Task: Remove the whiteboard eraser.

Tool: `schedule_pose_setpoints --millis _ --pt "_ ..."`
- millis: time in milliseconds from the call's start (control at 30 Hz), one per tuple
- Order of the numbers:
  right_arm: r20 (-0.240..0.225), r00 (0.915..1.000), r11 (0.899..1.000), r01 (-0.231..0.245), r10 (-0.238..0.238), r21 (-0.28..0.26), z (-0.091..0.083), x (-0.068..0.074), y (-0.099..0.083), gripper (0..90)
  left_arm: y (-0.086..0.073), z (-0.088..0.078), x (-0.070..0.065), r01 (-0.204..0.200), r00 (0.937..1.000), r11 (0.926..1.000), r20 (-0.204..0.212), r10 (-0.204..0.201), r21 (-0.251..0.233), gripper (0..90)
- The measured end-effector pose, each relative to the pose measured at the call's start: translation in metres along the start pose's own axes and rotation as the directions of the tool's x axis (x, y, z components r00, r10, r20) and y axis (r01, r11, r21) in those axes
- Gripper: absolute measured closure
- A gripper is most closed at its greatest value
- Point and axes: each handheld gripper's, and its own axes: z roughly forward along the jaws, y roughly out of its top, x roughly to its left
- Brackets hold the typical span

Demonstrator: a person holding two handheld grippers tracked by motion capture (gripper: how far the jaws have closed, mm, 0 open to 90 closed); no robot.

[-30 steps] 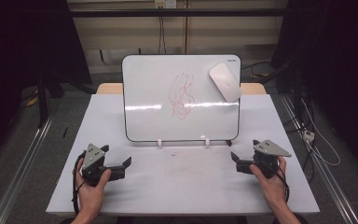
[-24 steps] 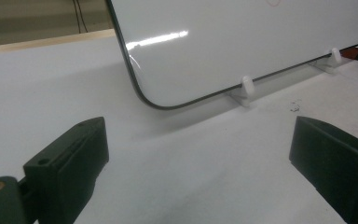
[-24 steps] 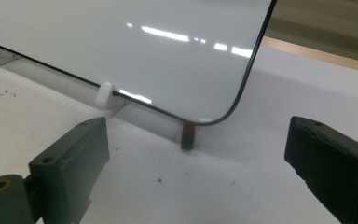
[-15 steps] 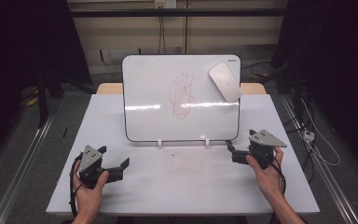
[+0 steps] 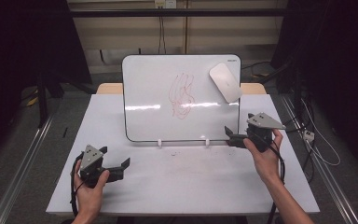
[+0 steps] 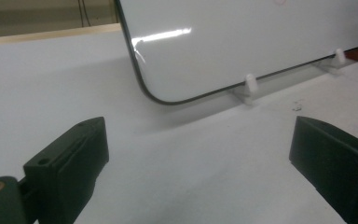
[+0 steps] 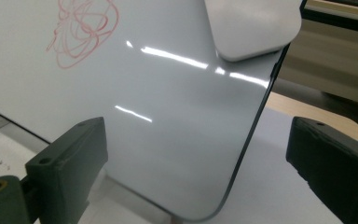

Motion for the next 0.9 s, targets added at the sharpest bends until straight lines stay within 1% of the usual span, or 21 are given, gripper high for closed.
schedule_pose_setpoints --millis 33,67,100,133,167,200,233,267,300,400,433,467,500,567,600,700,733,833,900 --pt "0.0 1.0 1.0 0.0 0.0 0.0 0.0 0.0 0.0 5.6 0.0 0.0 0.001 -0.006 1.0 1.0 -0.004 0.006 0.005 4.6" --pt "0.006 0.9999 1.0 0.01 -0.01 0.0 0.002 0.0 0.003 5.7 0.0 0.0 0.001 0.003 1.0 1.0 0.001 -0.003 0.003 4.6" --pt "0.002 0.9999 1.0 0.014 -0.014 -0.003 0.003 0.0 0.006 5.6 0.0 0.0 0.001 0.006 1.0 1.0 0.0 -0.006 -0.001 4.6" --pt "-0.003 0.9998 1.0 0.019 -0.019 -0.005 0.005 0.0 0.009 5.3 0.001 0.0 0.001 0.003 1.0 1.0 -0.003 -0.003 -0.001 4.6" --pt "0.007 0.9995 1.0 0.029 -0.029 -0.004 0.008 0.0 0.017 6.1 0.001 0.0 0.002 0.003 1.0 1.0 -0.003 -0.003 -0.002 4.6" --pt "0.007 0.9995 1.0 0.029 -0.029 -0.004 0.008 0.0 0.017 6.1 0.001 0.001 0.002 0.004 1.0 1.0 -0.003 -0.004 -0.002 4.6" --pt "0.013 0.9991 0.999 0.041 -0.04 -0.007 0.009 -0.001 0.02 6.1 0.001 0.001 0.002 0.0 1.0 1.0 -0.001 0.0 0.002 4.6" --pt "0.02 0.9984 0.999 0.052 -0.052 -0.015 0.01 -0.002 0.029 6.1 0.001 0.002 0.002 -0.003 1.0 1.0 -0.002 0.003 0.005 4.6" --pt "0.02 0.9984 0.999 0.052 -0.052 -0.015 0.01 -0.002 0.029 6.1 0.001 0.002 0.002 -0.003 1.0 1.0 0.0 0.003 0.005 4.6" --pt "0.043 0.9966 0.997 0.071 -0.069 -0.024 0.013 -0.004 0.041 5.8 0.0 0.002 0.001 -0.015 0.9999 0.9999 -0.002 0.015 0.007 4.6" --pt "0.051 0.9955 0.996 0.081 -0.08 -0.021 0.015 -0.006 0.045 5.3 -0.001 0.002 0.001 -0.014 0.9999 0.9999 0.0 0.014 0.005 4.6" --pt "0.056 0.9949 0.996 0.085 -0.084 -0.01 0.018 -0.008 0.054 4.9 -0.002 0.001 0.002 -0.019 0.9998 0.9997 -0.004 0.019 0.011 4.6" --pt "0.056 0.9949 0.996 0.085 -0.084 -0.01 0.018 -0.008 0.054 4.9 -0.003 0.001 0.002 -0.014 0.9999 0.9998 -0.002 0.014 0.011 4.6" --pt "0.064 0.9941 0.996 0.088 -0.088 -0.004 0.019 -0.01 0.062 5.2 -0.004 0.001 0.004 -0.01 0.9999 0.9998 0.003 0.01 0.019 4.6" --pt "0.069 0.9935 0.996 0.091 -0.091 -0.002 0.02 -0.011 0.066 5.6 -0.004 0.001 0.004 -0.005 1.0 0.9999 0.002 0.005 0.013 4.6" --pt "0.075 0.9912 0.994 0.109 -0.109 -0.003 0.024 -0.013 0.077 6.0 -0.003 0.001 0.005 -0.007 1.0 0.9999 0.002 0.007 0.011 4.6" --pt "0.073 0.9908 0.994 0.113 -0.114 0.011 0.026 -0.013 0.08 5.9 -0.003 0.001 0.005 -0.012 0.9999 0.9999 0.001 0.012 0.011 4.6" --pt "0.073 0.987 0.99 0.141 -0.143 0.028 0.035 -0.012 0.088 5.0 -0.003 0.0 0.005 -0.015 0.9999 0.9998 0.001 0.015 0.012 4.6" --pt "0.072 0.9864 0.989 0.145 -0.147 0.042 0.04 -0.012 0.092 5.3 -0.003 0.0 0.005 -0.014 0.9999 0.9998 0.0 0.014 0.012 4.6"
